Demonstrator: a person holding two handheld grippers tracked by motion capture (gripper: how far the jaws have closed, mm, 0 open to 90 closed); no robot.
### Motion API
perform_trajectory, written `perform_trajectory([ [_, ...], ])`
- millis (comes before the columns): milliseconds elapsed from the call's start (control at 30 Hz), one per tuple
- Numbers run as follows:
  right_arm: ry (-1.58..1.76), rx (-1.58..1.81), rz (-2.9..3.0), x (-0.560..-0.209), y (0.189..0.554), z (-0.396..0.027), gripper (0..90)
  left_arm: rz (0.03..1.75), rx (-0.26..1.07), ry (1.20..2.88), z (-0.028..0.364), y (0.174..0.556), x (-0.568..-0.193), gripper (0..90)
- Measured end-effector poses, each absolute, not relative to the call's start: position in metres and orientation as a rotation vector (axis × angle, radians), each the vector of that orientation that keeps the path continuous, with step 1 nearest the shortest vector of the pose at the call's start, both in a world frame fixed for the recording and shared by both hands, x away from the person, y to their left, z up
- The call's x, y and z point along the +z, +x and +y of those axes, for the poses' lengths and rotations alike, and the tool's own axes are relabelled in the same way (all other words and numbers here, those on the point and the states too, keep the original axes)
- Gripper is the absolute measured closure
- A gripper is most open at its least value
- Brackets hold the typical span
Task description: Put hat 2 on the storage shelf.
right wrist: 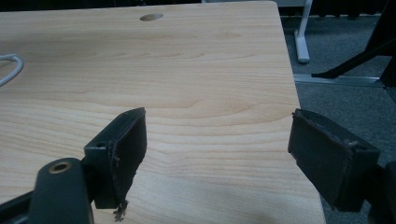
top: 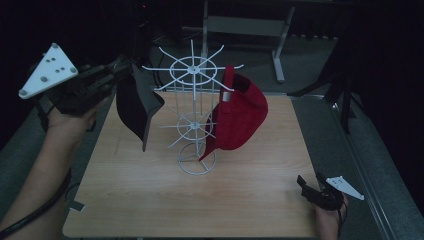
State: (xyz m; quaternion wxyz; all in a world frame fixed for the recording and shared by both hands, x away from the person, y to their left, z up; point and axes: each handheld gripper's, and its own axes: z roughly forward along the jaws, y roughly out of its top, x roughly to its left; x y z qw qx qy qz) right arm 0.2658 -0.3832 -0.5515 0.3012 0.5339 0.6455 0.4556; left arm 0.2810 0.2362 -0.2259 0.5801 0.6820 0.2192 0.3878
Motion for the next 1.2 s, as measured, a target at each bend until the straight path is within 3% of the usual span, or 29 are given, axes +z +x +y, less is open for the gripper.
perform_trajectory([
  [500, 1.418, 1.212, 1.712, -0.552, 0.266, -0.384, 19.2, 0.515, 0.888, 1.646, 0.216, 0.303, -0.218, 86.1],
  [1200, 1.420, 1.220, 1.708, -0.552, 0.266, -0.384, 19.2, 0.509, 0.759, 1.693, 0.215, 0.303, -0.254, 85.4],
])
